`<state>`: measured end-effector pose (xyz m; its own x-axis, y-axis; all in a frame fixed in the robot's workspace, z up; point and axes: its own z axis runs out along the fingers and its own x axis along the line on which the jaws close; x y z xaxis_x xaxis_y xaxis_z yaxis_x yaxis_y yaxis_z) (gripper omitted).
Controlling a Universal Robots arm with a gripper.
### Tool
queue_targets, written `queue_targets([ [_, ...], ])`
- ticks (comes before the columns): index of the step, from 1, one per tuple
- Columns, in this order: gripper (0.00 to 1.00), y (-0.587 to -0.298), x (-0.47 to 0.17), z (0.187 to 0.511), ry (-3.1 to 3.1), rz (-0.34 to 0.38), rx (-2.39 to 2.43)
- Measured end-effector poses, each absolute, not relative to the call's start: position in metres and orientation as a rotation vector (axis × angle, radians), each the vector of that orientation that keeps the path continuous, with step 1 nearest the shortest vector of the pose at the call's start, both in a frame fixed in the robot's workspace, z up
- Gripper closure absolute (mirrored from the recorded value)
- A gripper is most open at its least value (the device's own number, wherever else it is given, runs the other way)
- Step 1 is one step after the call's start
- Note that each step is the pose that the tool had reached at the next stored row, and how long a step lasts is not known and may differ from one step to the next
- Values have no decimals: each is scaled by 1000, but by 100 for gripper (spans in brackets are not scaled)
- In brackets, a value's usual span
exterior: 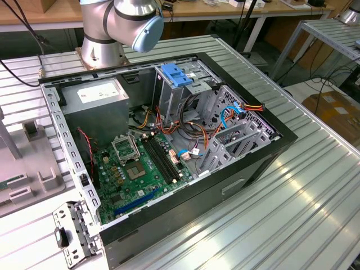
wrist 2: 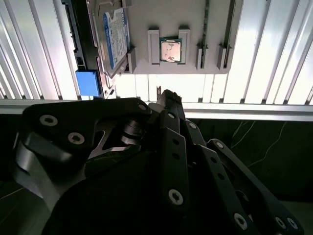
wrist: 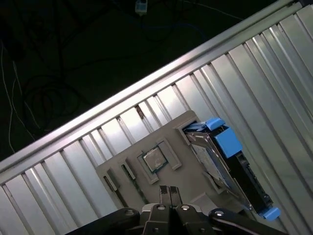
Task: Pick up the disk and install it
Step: 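Pick up the disk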
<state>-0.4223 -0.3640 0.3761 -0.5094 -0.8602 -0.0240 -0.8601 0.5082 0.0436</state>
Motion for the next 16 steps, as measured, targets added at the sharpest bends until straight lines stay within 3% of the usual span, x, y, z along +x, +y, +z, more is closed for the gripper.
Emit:
queue_targets([
  [16,89,-364,-422,376,-2639,-78,1696],
])
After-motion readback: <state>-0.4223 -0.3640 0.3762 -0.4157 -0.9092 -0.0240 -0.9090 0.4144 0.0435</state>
